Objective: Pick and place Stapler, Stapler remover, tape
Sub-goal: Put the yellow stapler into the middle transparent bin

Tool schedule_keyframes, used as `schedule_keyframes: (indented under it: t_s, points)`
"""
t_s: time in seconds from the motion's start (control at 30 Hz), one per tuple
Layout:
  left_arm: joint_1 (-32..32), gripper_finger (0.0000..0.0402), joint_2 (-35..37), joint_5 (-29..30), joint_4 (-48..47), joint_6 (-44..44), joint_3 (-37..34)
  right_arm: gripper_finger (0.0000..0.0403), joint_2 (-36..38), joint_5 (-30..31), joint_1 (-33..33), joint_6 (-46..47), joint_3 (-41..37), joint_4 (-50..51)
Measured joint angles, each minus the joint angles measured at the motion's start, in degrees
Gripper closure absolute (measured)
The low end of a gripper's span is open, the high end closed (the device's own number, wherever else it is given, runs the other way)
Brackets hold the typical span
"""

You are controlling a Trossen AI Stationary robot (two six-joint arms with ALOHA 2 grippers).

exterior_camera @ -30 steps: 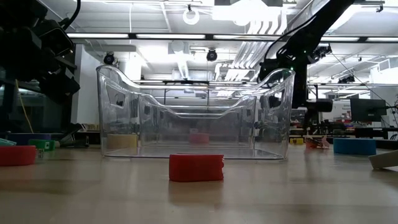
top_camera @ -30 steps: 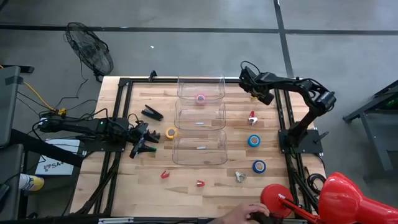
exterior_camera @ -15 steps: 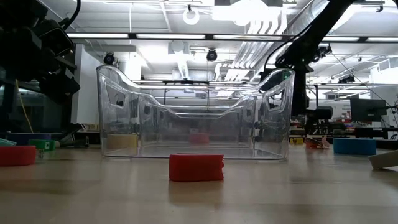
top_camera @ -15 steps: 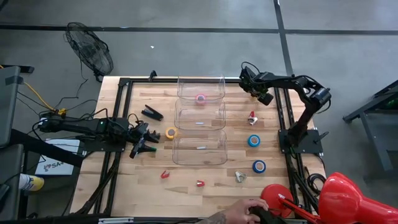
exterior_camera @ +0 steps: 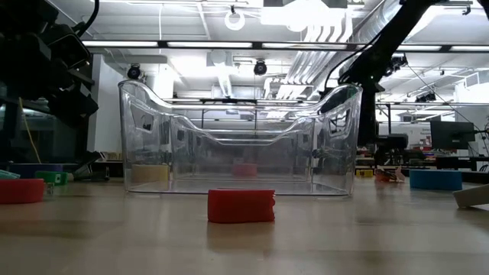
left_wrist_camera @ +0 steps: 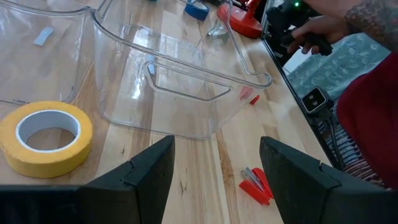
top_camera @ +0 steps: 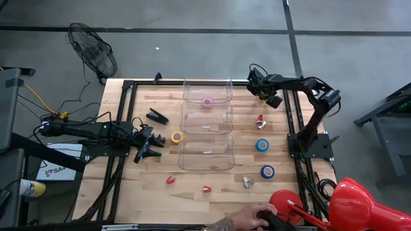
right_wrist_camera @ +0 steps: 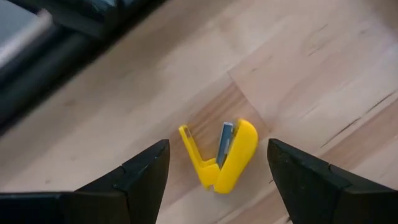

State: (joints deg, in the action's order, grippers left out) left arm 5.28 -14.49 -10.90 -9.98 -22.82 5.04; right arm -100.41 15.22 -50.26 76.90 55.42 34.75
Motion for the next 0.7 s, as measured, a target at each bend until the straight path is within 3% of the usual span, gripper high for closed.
schedule_keyframes:
  t_s: [0.43, 0.7]
  points:
    - [0.0, 0.017, -0.01, 0.0, 0.02, -0.01, 0.0, 0.0144, -1.43, -0.58, -0.68, -2.23, 0.11, -0.64]
    - [0.0, 0.017, 0.01, 0.0, 0.02, 0.01, 0.0, 0.0177, -1.46, -0.55, -1.34, -2.45, 0.02, -0.57]
